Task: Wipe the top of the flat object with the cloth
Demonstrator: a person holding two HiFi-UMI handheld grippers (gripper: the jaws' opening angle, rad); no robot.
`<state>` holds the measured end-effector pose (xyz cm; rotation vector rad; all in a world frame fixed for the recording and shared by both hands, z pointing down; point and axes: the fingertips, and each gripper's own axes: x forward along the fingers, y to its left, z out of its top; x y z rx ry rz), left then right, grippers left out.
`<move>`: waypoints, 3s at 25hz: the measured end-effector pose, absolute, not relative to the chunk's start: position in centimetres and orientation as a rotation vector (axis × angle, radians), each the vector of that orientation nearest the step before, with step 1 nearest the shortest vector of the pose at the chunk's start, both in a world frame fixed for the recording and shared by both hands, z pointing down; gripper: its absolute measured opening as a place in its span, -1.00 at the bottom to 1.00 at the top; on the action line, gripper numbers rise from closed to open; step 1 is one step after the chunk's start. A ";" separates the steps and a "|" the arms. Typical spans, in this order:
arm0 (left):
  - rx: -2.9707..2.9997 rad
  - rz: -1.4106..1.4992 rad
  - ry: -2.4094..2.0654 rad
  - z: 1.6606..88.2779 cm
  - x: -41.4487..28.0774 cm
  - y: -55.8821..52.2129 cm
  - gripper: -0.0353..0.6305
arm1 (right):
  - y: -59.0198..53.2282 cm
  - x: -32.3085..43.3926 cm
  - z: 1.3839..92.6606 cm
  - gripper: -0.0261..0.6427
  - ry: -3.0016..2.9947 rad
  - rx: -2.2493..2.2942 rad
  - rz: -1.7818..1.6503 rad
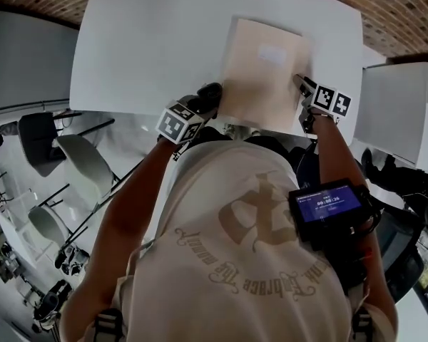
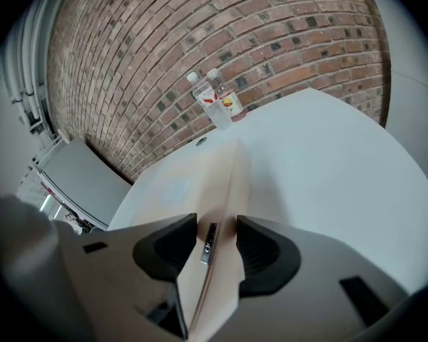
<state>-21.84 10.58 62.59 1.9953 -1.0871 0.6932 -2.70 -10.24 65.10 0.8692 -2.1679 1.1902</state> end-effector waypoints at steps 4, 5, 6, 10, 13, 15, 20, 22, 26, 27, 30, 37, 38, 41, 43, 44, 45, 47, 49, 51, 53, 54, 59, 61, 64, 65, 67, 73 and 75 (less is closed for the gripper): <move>1.922 0.699 -1.154 62.8 -21.2 12.2 -0.59 | -10.4 -2.6 65.1 -0.36 -2.179 0.862 1.181; 1.907 0.702 -1.168 62.8 -21.2 12.5 -0.59 | -10.4 -2.7 65.1 -0.36 -2.182 0.858 1.178; 1.894 0.704 -1.178 62.9 -21.1 12.9 -0.59 | -10.4 -2.7 65.2 -0.36 -2.185 0.853 1.171; 1.834 0.684 -1.223 62.7 -20.9 14.4 -0.59 | -10.3 -2.8 65.0 -0.36 -2.202 0.828 1.138; 1.767 0.672 -1.283 62.4 -21.1 15.9 -0.59 | -10.3 -2.8 64.7 -0.36 -2.222 0.805 1.129; 1.705 0.651 -1.334 62.6 -21.5 16.8 -0.59 | -10.3 -2.7 64.8 -0.36 -2.230 0.787 1.126; 1.459 0.519 -1.430 64.8 -24.4 19.1 -0.59 | -10.4 -4.1 66.1 -0.35 -2.243 0.755 1.144; 1.394 0.465 -1.421 65.0 -23.0 18.9 -0.59 | -10.8 -3.3 65.6 -0.35 -2.253 0.758 1.157; 1.336 0.404 -1.365 65.5 -18.8 17.6 -0.59 | -11.1 -1.8 65.1 -0.35 -2.258 0.747 1.160; 1.339 0.414 -1.346 65.7 -18.1 17.2 -0.59 | -11.1 -1.9 65.1 -0.35 -2.257 0.742 1.159; 1.358 0.460 -1.303 66.2 -16.7 16.1 -0.58 | -11.1 -2.3 65.2 -0.35 -2.259 0.729 1.157; 1.338 0.471 -1.232 66.5 -15.6 15.3 -0.58 | -10.9 -2.7 65.3 -0.35 -2.266 0.719 1.150; 1.340 0.466 -1.216 66.3 -15.3 15.2 -0.59 | -10.8 -2.9 65.2 -0.35 -2.269 0.714 1.148; 1.369 0.463 -1.144 66.1 -13.4 14.8 -0.59 | -10.7 -3.1 65.2 -0.35 -2.276 0.709 1.147; 1.394 0.487 -1.092 66.1 -11.8 14.6 -0.59 | -10.4 -3.1 65.3 -0.35 -2.276 0.708 1.152; 1.407 0.500 -1.069 66.1 -11.0 14.5 -0.59 | -10.3 -3.1 65.4 -0.34 -2.276 0.706 1.152; 1.420 0.513 -1.048 66.1 -10.3 14.3 -0.59 | -10.3 -3.1 65.4 -0.34 -2.276 0.704 1.151; 1.455 0.554 -1.006 66.0 -8.9 14.0 -0.59 | -10.3 -3.2 65.3 -0.34 -2.277 0.701 1.149; 1.501 0.605 -0.958 65.9 -7.5 13.9 -0.59 | -10.3 -3.3 65.3 -0.34 -2.280 0.700 1.148; 1.538 0.629 -0.912 65.8 -6.1 13.7 -0.59 | -10.3 -3.3 65.2 -0.34 -2.282 0.701 1.150; 1.563 0.637 -0.875 65.8 -4.9 13.5 -0.59 | -10.3 -3.3 65.2 -0.34 -2.284 0.703 1.153; 1.572 0.641 -0.860 65.8 -4.4 13.4 -0.59 | -10.3 -3.3 65.2 -0.34 -2.285 0.703 1.155; 1.610 0.655 -0.777 65.8 -1.9 12.8 -0.59 | -10.2 -3.5 65.0 -0.34 -2.290 0.696 1.161; 1.632 0.659 -0.736 65.6 -0.6 12.6 -0.59 | -10.1 -3.6 65.0 -0.34 -2.291 0.695 1.163; 1.674 0.669 -0.673 65.4 1.4 12.4 -0.59 | -10.1 -3.6 65.0 -0.34 -2.292 0.696 1.167; 1.690 0.674 -0.652 65.3 2.1 12.3 -0.59 | -10.0 -3.6 65.0 -0.34 -2.293 0.697 1.165; 1.720 0.685 -0.616 65.2 3.2 12.3 -0.59 | -10.0 -3.7 64.9 -0.34 -2.295 0.698 1.160; 1.753 0.646 -0.572 64.9 6.1 11.5 -0.58 | -10.3 -3.4 65.0 -0.34 -2.293 0.691 1.156; 1.768 0.598 -0.559 64.1 7.2 11.4 -0.59 | -10.5 -3.1 65.1 -0.34 -2.296 0.689 1.157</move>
